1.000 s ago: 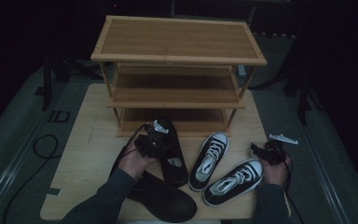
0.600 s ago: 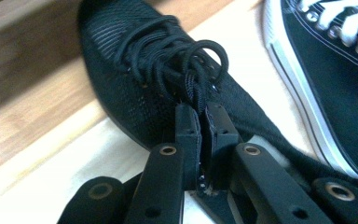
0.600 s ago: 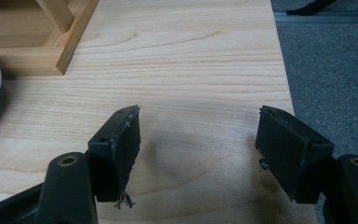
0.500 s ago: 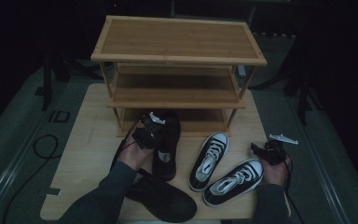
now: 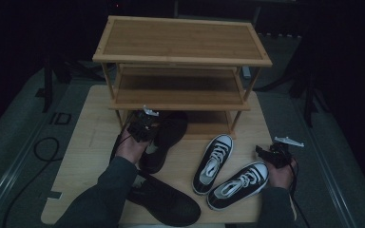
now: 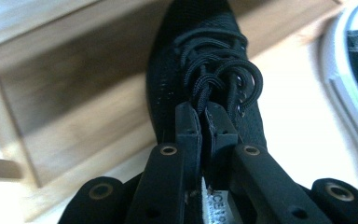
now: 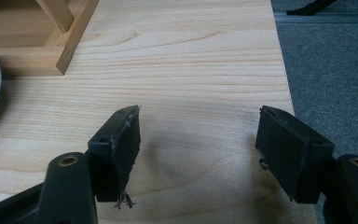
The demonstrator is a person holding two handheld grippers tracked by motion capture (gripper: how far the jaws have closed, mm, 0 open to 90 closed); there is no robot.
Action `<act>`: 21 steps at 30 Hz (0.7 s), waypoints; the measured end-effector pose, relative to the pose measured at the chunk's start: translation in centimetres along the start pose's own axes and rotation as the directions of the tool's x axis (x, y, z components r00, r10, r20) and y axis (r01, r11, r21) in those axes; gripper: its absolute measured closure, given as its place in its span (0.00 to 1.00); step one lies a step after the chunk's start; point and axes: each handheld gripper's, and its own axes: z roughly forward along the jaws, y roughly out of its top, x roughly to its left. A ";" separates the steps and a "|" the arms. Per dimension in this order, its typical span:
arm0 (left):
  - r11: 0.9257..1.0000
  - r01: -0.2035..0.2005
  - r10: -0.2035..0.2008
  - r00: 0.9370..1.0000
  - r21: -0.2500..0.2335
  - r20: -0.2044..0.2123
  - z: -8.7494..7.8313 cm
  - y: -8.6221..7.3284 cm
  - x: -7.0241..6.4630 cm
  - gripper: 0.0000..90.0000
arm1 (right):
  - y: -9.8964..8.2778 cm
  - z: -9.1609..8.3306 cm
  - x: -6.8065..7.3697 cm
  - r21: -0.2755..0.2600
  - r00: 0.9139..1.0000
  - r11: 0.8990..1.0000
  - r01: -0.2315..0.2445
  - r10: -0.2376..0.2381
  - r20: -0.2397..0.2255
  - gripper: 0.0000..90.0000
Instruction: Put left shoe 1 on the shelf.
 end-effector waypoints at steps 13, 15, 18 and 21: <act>0.992 0.116 -0.120 0.989 -0.047 -0.089 -0.6 -1.2 3.3 0.96 | 0.0 0.0 0.0 0.000 1.000 1.000 0.001 -0.001 0.000 0.34; 0.989 0.136 -0.141 0.985 -0.057 -0.103 -0.7 -1.5 3.7 0.96 | 0.0 0.0 0.0 0.000 1.000 1.000 0.001 -0.001 0.000 0.34; 0.986 0.152 -0.159 0.980 -0.065 -0.119 -0.9 -1.9 4.1 0.96 | 0.0 0.0 0.0 0.000 1.000 1.000 0.002 -0.002 0.001 0.34; 0.983 0.168 -0.177 0.973 -0.071 -0.146 -1.3 -2.4 4.6 0.96 | 0.0 0.0 0.0 0.000 1.000 1.000 0.001 -0.001 0.000 0.34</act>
